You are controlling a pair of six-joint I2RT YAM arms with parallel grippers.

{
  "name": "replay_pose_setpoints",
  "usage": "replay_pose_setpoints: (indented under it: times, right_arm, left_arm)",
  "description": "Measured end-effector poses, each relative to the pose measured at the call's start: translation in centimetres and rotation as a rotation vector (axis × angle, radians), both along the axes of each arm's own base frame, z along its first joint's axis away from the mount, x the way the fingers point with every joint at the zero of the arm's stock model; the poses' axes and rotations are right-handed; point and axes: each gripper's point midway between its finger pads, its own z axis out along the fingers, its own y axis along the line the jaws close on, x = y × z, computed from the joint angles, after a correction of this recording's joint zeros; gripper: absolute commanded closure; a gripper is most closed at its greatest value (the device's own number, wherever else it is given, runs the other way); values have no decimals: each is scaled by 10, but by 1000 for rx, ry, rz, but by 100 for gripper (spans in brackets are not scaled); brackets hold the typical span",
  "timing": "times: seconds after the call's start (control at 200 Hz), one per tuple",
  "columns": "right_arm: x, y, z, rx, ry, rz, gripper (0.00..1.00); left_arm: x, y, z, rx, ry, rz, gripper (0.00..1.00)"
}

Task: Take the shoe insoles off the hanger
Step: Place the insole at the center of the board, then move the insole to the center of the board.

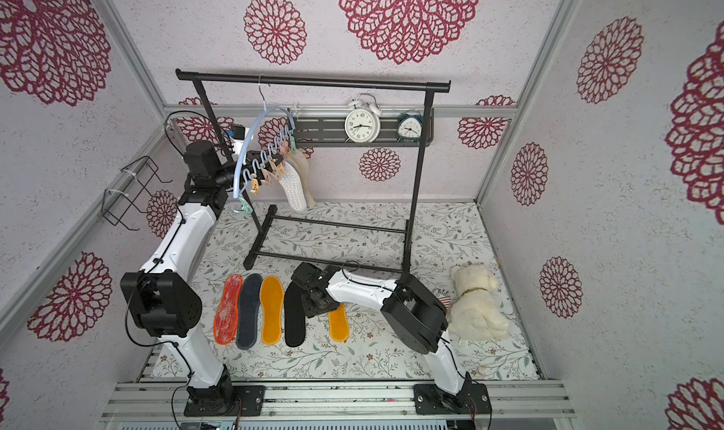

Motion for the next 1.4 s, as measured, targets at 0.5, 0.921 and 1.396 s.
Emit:
replay_pose_setpoints:
  times: [0.5, 0.921, 1.396]
  right_arm:
    - [2, -77, -22, 130, 53, -167, 59]
    - [-4, -31, -22, 255, 106, -104, 66]
    - [3, -25, -18, 257, 80, -80, 62]
  left_arm:
    - [-2, 0, -1, 12, 1, 0, 100]
    - [-2, 0, -1, 12, 2, 0, 100]
    - [-2, 1, -1, 12, 3, 1, 100]
